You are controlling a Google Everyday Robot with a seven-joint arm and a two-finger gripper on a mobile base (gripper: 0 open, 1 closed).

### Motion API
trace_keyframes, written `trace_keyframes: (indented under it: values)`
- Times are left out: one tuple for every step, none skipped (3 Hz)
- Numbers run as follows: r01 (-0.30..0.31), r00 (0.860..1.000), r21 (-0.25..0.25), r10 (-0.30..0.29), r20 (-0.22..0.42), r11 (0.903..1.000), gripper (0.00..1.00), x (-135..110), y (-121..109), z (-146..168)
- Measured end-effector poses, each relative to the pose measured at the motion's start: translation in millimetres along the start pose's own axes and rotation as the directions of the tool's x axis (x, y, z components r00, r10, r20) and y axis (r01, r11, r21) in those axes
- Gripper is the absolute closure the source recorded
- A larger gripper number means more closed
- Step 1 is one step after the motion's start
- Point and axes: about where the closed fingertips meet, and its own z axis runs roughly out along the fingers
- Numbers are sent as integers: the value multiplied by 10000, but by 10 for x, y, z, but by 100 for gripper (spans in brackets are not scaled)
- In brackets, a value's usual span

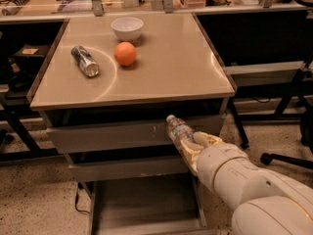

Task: Pick water bottle from bottom drawer and place on counter

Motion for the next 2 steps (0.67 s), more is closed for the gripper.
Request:
trace_keyframes:
  values:
    - [11,10000,17,-11,42,10000,100,-29,1,-10]
    - [1,9996,38,-2,295,10000,100,-157,-10,-7]
